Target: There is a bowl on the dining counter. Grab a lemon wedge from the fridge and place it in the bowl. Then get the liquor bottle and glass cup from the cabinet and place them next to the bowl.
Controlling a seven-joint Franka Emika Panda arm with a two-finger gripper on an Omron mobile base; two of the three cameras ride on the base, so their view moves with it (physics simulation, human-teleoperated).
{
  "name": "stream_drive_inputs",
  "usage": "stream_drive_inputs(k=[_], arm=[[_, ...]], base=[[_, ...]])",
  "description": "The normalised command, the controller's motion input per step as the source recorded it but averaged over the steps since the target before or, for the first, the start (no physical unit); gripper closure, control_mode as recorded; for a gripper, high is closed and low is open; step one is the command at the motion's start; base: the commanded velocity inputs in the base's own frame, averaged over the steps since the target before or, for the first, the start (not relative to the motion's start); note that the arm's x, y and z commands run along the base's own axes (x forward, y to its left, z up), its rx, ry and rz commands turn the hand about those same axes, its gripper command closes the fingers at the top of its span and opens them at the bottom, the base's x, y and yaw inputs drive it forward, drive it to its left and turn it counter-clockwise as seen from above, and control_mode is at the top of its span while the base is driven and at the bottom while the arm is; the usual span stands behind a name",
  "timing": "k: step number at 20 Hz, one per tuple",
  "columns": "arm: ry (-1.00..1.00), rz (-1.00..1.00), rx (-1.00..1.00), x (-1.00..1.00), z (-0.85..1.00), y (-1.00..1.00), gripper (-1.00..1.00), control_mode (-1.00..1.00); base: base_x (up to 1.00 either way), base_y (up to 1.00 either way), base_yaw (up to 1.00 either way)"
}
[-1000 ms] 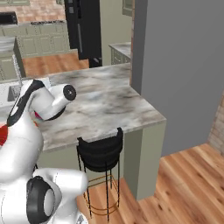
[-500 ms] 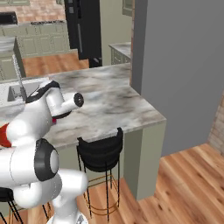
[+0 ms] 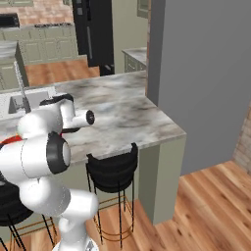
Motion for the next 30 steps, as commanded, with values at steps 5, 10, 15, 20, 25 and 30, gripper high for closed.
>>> stream_drive_inputs(k=[5, 10, 15, 20, 25, 30], arm=[[-0.01, 0.04, 0.02, 0.5, -0.26, 0.24, 1.0, -1.0], [-0.02, 0.01, 0.0, 0.35, -0.3, 0.25, 1.0, -1.0], [-0.02, 0.0, 0.0, 0.3, -0.32, 0.27, 1.0, -1.0], [-0.03, 0.0, 0.0, 0.24, -0.22, 0.19, 1.0, -1.0], [-0.03, 0.0, 0.0, 0.2, -0.25, 0.19, 1.0, -1.0], [-0.07, 0.0, 0.0, 0.27, -0.22, 0.22, 1.0, -1.0]], base=[[0.0, 0.0, 0.0], [0.0, 0.0, 0.0], [0.0, 0.0, 0.0], [0.0, 0.0, 0.0], [0.0, 0.0, 0.0], [0.0, 0.0, 0.0]])
